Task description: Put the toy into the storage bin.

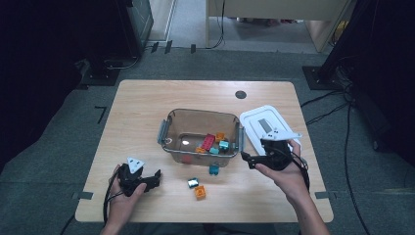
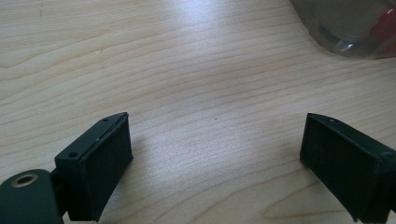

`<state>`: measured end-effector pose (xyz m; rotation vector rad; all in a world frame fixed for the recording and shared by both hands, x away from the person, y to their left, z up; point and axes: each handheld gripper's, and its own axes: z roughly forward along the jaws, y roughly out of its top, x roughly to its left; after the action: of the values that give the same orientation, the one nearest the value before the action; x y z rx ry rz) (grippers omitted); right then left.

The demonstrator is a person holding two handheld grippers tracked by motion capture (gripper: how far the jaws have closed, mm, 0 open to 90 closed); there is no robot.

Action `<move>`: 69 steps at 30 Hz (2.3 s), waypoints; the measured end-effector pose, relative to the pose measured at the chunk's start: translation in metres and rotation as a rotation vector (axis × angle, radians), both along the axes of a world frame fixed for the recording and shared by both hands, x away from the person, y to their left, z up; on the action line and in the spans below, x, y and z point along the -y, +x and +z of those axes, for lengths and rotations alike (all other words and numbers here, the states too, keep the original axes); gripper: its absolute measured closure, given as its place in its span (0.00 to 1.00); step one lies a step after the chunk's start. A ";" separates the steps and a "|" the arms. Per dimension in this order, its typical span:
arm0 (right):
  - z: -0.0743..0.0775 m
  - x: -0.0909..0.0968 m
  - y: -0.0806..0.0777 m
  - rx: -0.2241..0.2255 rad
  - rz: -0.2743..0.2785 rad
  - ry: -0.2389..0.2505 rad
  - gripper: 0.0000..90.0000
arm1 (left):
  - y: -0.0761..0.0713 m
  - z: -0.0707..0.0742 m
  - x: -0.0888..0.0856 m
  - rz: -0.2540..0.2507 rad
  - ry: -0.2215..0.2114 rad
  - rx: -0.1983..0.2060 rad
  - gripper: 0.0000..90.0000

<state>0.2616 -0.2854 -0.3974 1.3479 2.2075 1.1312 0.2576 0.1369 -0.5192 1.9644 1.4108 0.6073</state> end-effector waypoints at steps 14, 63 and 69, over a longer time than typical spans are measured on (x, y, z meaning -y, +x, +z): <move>-0.074 -0.056 -0.027 -0.069 0.187 -0.026 0.39 | 0.000 0.000 0.000 0.000 0.000 0.000 0.10; -0.111 -0.085 -0.028 0.044 0.245 -0.094 0.75 | 0.000 0.000 0.000 0.000 -0.001 -0.001 0.10; -0.101 -0.057 -0.030 0.027 0.197 -0.096 0.75 | 0.000 0.000 0.000 0.000 -0.001 -0.001 0.10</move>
<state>0.2311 -0.2285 -0.4981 1.0907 2.3835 1.0853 0.2576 0.1368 -0.5192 1.9639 1.4115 0.6059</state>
